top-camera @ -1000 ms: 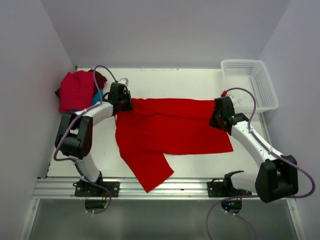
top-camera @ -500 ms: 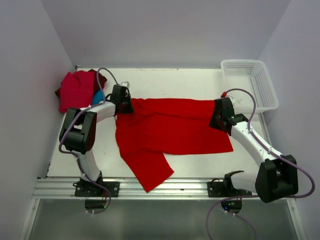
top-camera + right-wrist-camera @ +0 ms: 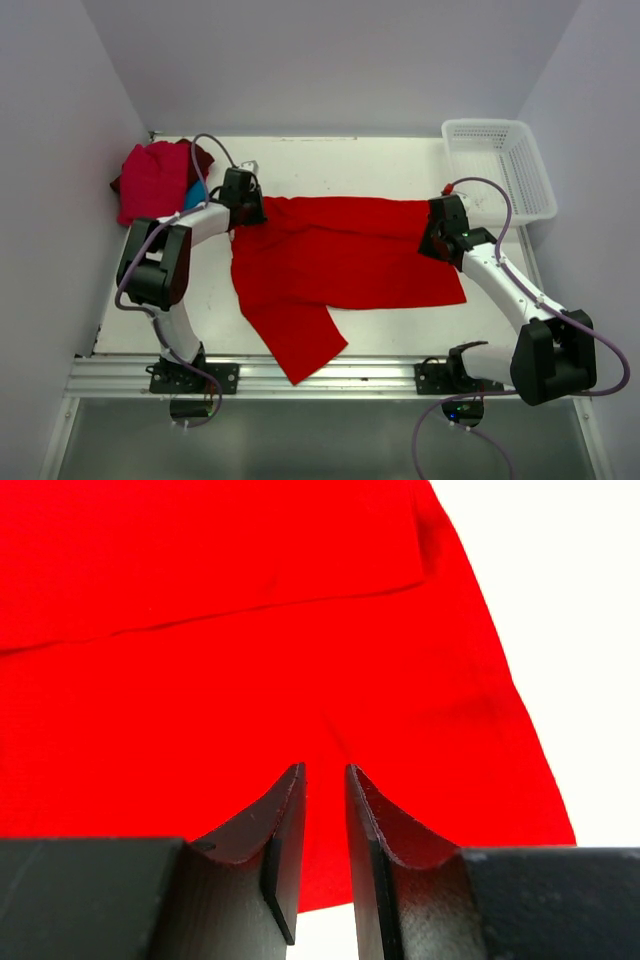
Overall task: Fold and stack the t-shirts
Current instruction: Fold the tshirt
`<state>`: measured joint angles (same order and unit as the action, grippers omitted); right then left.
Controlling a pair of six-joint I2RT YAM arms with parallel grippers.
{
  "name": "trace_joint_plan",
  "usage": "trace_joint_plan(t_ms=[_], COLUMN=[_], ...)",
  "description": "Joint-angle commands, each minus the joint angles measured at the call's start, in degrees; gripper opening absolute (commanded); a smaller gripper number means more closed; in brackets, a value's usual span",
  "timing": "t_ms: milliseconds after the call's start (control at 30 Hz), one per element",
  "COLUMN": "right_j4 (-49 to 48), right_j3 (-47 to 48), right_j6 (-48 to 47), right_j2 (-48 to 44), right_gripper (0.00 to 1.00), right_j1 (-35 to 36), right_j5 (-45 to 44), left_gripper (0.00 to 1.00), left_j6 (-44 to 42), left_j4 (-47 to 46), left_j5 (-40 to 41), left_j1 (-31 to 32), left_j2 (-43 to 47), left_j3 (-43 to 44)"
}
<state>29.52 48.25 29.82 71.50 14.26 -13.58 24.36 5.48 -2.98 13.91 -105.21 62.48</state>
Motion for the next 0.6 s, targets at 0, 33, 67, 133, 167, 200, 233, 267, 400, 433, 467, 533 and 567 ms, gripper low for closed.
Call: trace_joint_plan(t_ms=[0,33,67,133,167,200,233,267,400,433,467,533,567], right_j4=[-1.22,-1.22,-1.39,-1.48,-1.48,-1.39,-1.31,-1.13,-1.04,-1.04,-1.04,-1.04,-1.04], right_j3=[-0.52,-0.52,-0.52,-0.52,-0.52,-0.52,-0.61,-0.61,-0.7,-0.61,-0.61,-0.52,-0.61], right_j6=[-0.38,-0.38,-0.29,-0.29,-0.29,-0.38,-0.38,-0.38,-0.47,-0.47,-0.56,-0.64,-0.64], right_j2=[-0.58,-0.58,-0.49,-0.49,-0.49,-0.58,-0.49,-0.66,-1.02,-1.02,-1.02,-0.93,-0.93], right_gripper=[0.26,0.26,0.26,0.26,0.26,0.26,0.26,0.26,0.26,0.26,0.26,0.26,0.26], right_j1=[0.33,0.24,0.33,0.24,0.33,0.24,0.24,0.33,0.33,0.24,0.24,0.33,0.33], right_j5=[-0.65,-0.48,-0.3,-0.21,-0.13,-0.21,-0.3,-0.39,-0.65,-0.74,-0.66,-0.57,-0.65], left_gripper=[0.0,0.0,0.01,0.24,0.27,0.28,0.29,0.29,0.27,0.27,0.27,0.26,0.27], left_j6=[-0.72,-0.72,-0.8,-0.98,-0.98,-0.98,-0.98,-0.98,-1.07,-1.07,-1.07,-1.24,-1.42], left_j4=[-1.61,-1.69,-1.43,-0.82,-0.99,-1.25,-1.52,-1.61,-2.13,-2.31,-2.66,-2.66,-2.84], left_j5=[0.61,1.05,1.66,1.67,1.4,1.14,1.14,1.14,0.61,0.61,0.52,0.78,1.13], left_j1=[0.24,0.24,0.24,0.24,0.24,0.24,0.24,0.24,0.24,0.24,0.24,0.24,0.24], left_j2=[4.22,4.31,4.05,3.17,2.47,2.12,1.94,1.33,0.27,0.18,0.01,-0.08,-0.35], left_j3=[0.89,0.98,1.15,2.12,2.21,2.04,1.95,1.95,2.21,2.12,2.12,2.3,2.38])
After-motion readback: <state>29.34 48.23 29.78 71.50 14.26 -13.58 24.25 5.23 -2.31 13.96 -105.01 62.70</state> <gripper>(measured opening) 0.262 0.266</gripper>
